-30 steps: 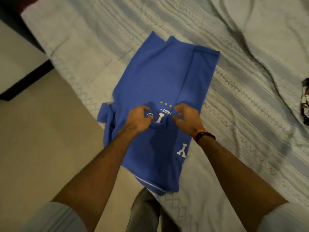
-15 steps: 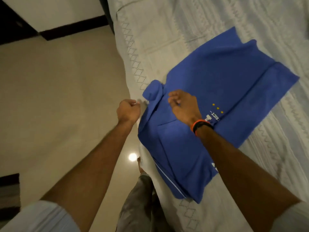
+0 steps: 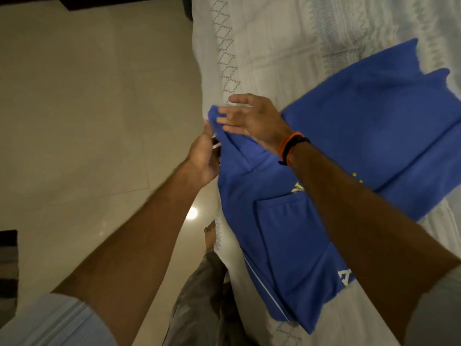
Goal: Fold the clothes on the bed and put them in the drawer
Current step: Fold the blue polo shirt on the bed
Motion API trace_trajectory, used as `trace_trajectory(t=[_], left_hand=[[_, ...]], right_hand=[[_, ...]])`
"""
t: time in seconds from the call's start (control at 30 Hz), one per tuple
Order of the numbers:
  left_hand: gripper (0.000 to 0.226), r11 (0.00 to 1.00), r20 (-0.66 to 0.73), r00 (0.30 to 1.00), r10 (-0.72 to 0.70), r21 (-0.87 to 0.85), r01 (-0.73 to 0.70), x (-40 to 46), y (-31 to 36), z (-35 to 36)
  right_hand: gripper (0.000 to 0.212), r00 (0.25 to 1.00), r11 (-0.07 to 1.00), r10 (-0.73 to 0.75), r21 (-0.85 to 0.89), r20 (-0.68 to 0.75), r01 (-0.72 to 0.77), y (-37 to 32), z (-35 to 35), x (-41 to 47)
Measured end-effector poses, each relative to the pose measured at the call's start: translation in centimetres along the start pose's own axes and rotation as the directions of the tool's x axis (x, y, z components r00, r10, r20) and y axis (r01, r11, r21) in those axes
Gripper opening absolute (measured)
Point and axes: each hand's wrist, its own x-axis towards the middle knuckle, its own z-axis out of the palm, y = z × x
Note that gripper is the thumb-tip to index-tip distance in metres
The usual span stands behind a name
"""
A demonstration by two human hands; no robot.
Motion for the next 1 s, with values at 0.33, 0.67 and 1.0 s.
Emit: trace_trajectory(t=[0.33, 0.67, 1.0], left_hand=[[0.019, 0.925, -0.027, 0.975, 0.222, 0.321, -0.202, 1.9, 0.6, -2.4], [0.052, 0.911, 0.151, 0.923, 0.353, 0.169, -0.376, 2.1, 0.6, -3.4], [0.051, 0.903, -0.112, 0.917, 0.383, 0.253, -0.346, 3.7, 0.7, -2.2]], right_hand=[[0.046, 0.981, 0.562, -0.191, -0.823, -0.037, 0.078, 1.3, -2.1, 2.2], [0.024, 0.989, 0.728, 0.035, -0.682, 0.147, 0.075, -3.0, -4.3, 3.4], [0.057, 0.991, 0.425, -0.125, -0.901, 0.037, 0.087, -1.2, -5.0, 4.7]])
